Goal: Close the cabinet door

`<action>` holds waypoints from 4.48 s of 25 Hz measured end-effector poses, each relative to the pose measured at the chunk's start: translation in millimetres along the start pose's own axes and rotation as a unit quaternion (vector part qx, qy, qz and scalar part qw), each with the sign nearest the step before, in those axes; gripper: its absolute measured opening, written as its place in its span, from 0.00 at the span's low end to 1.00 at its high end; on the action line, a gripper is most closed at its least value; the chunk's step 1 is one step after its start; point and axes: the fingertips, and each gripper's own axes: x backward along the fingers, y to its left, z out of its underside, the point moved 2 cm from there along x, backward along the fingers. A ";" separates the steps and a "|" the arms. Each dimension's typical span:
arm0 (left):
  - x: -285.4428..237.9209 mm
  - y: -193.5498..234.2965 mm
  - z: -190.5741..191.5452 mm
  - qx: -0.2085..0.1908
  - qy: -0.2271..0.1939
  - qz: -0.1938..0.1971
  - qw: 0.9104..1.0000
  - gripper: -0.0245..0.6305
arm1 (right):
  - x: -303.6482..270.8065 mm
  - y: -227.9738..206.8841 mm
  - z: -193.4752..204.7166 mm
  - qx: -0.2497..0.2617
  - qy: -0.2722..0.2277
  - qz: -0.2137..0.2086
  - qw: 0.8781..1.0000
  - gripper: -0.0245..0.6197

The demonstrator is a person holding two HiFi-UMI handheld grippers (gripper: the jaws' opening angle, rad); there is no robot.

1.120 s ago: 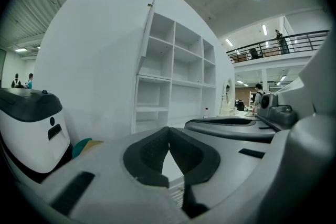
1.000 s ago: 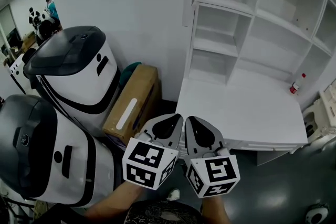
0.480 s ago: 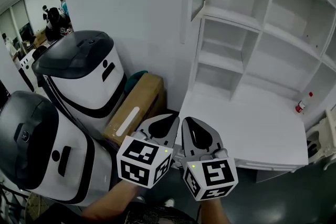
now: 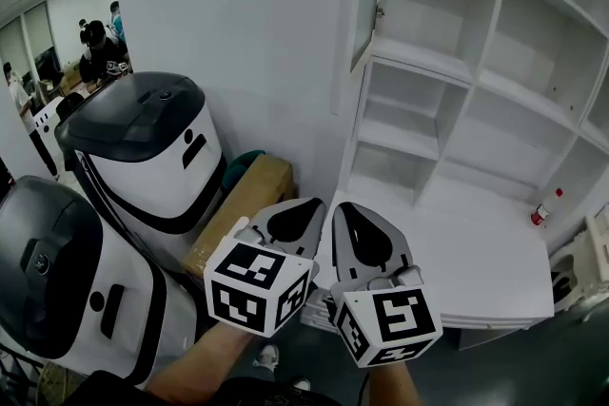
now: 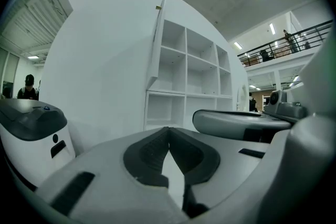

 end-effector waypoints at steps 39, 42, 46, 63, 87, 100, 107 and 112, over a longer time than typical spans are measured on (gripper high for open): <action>-88.9 80.0 -60.9 -0.016 -0.043 0.162 0.986 0.06 | -118.2 -29.7 -77.2 0.080 -0.062 0.196 0.975 0.20; -91.0 82.9 -60.0 -0.013 -0.043 0.173 0.984 0.06 | -116.9 -30.4 -77.7 0.077 -0.069 0.205 0.973 0.19; -94.1 83.2 -59.2 -0.012 -0.043 0.190 0.981 0.06 | -114.2 -33.5 -78.1 0.072 -0.074 0.218 0.970 0.18; -99.7 58.1 -62.4 -0.036 -0.051 0.230 0.971 0.06 | -95.5 -52.7 -78.1 0.050 -0.099 0.234 0.966 0.16; -127.2 -18.7 -79.7 -0.050 -0.088 0.289 0.952 0.06 | -56.3 -112.2 -78.3 0.038 -0.105 0.205 0.972 0.15; -159.3 -49.2 -84.4 -0.043 -0.083 0.282 0.955 0.05 | -40.4 -154.6 -79.2 0.030 -0.111 0.184 0.976 0.16; -179.9 -67.2 -84.0 -0.037 -0.079 0.292 0.952 0.05 | -35.7 -181.7 -78.8 0.025 -0.112 0.177 0.978 0.17; -194.4 -74.8 -81.9 -0.044 -0.078 0.288 0.953 0.05 | -30.9 -205.2 -78.6 0.019 -0.118 0.176 0.977 0.18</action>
